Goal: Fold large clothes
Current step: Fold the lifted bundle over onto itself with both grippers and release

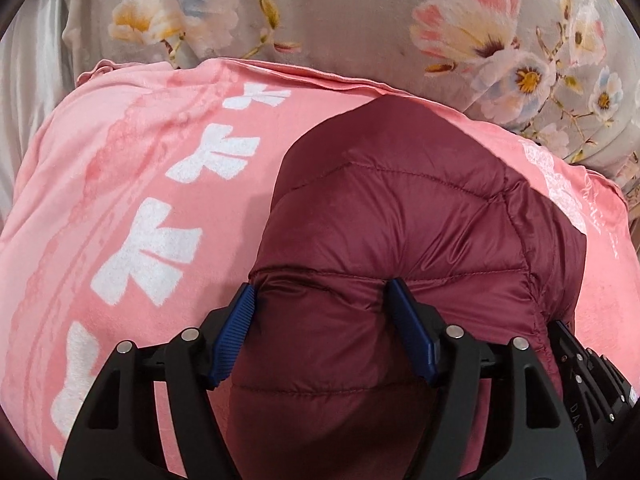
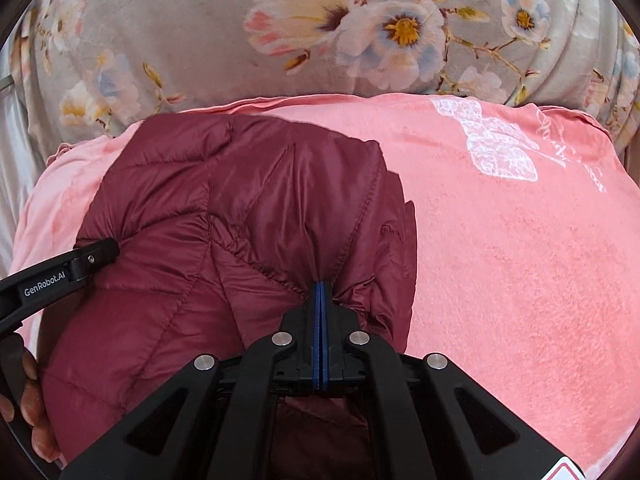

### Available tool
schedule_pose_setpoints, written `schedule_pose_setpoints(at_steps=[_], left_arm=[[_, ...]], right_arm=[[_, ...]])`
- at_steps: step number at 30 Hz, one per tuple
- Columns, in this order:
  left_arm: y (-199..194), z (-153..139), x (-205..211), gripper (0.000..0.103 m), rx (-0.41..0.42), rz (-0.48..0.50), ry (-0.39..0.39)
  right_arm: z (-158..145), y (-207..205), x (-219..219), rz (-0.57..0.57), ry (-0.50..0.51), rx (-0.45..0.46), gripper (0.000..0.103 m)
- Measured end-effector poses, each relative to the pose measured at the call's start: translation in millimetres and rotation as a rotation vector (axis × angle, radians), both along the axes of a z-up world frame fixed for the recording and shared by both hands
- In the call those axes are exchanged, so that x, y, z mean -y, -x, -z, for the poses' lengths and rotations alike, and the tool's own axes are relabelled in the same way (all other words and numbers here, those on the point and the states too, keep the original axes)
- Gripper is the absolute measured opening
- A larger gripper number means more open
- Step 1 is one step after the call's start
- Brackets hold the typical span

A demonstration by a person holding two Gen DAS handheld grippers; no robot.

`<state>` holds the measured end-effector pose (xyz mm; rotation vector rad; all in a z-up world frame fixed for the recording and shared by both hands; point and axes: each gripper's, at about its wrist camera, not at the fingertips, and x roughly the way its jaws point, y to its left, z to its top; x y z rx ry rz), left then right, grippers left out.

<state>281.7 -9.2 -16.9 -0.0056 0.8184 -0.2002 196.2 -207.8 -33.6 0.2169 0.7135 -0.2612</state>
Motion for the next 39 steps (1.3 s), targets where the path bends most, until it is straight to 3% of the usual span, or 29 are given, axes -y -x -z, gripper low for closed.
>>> schedule_pose_setpoints(at_steps=[15, 18, 20, 27, 33, 39], left_arm=[[4.4, 18.7, 10.4, 0.07, 0.074, -0.01, -0.062], [4.7, 15.6, 8.4, 0.07, 0.062, -0.004, -0.057], [9.1, 11.4, 3.2, 0.07, 0.036, 0.001, -0.035], [73.5, -13.5, -35.9, 0.069, 0.024, 0.004, -0.005], [139.8, 0.1, -54.7, 0.069, -0.033, 0.032, -0.008], [183.3, 25.2, -47.4, 0.069, -0.05, 0.037, -0.018]], right_arm=[[7.7, -1.8, 3.1, -0.002, -0.026, -0.006, 0.0], [-0.5, 5.8, 1.5, -0.005, -0.009, -0.018, 0.0], [-13.6, 27.4, 1.4, -0.011, -0.054, 0.008, 0.002], [-37.1, 107.8, -7.4, -0.047, -0.09, 0.023, 0.006], [-17.2, 171.0, -29.6, -0.056, -0.086, -0.026, 0.009], [2.7, 194.0, -50.0, -0.059, -0.051, -0.038, 0.01]])
